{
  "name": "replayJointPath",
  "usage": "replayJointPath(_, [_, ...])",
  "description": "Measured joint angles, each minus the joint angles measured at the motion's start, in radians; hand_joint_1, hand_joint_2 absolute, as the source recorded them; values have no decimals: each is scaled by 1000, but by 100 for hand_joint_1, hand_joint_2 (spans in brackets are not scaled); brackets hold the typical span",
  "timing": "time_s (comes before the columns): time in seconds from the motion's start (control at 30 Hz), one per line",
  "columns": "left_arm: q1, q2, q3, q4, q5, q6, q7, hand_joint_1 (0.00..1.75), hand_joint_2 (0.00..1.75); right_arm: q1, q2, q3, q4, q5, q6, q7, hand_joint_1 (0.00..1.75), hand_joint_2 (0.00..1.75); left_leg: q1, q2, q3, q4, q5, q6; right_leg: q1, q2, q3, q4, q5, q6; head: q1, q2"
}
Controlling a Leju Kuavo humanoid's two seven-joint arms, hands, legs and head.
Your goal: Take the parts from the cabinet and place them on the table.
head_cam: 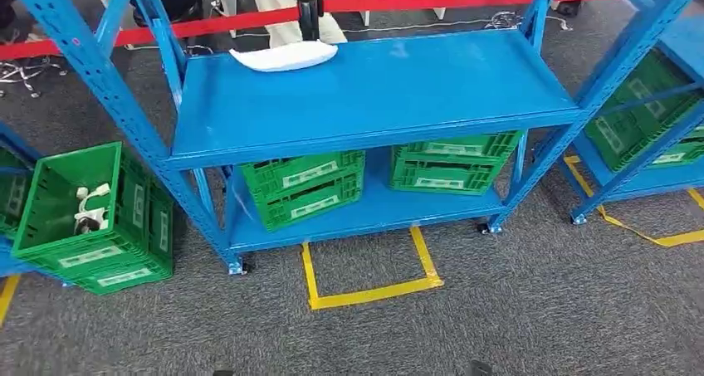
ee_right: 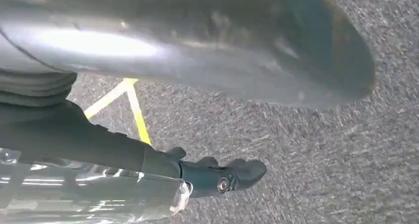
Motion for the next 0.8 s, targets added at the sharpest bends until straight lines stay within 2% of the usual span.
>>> replayJointPath(0.13, [0,-1,0,0,0,0,0,0,0,0,1,3,0,0,2,-1,0,0,-7,-1,-1,0,-4,6,-6,0,3,-5,1,0,6,0])
replayJointPath(0.17, [0,-1,0,0,1,2,0,0,0,0,1,5,0,0,3,-2,0,175,-7,-1,-1,0,-5,7,-6,0,3,-7,1,0,6,0])
replayJointPath(0.3, [-1,-1,0,0,-4,37,8,0,0,0,0,6,0,-8,10,-3,0,175,-9,-1,-1,1,-7,11,-8,0,5,-11,1,7,8,0])
replayJointPath(0.33, [-1,-1,0,0,-4,46,13,0,175,0,0,6,0,-8,11,-3,0,175,-11,-1,-1,1,-7,12,-10,0,5,-12,1,16,8,0])
replayJointPath(0.37, [-1,-2,0,0,-4,49,17,0,175,0,0,6,0,-8,13,-3,0,175,-12,-1,0,1,-8,13,-11,0,5,-12,1,21,8,0])
replayJointPath(0.47, [-1,-2,0,0,-4,56,35,0,175,0,0,7,0,-8,15,-3,0,175,-13,-1,0,1,-8,14,-12,0,5,-12,-1,24,6,0])
replayJointPath(0.63, [-1,-2,0,0,5,55,70,0,175,0,0,8,0,-8,15,1,0,175,-12,-2,2,1,-8,14,-11,-1,6,-11,-1,25,5,0])
replayJointPath(0.8, [-1,-2,-1,0,-6,60,124,0,175,0,0,12,0,-3,0,48,0,175,-11,-2,3,0,-8,14,-11,-1,6,-11,-2,25,5,0])
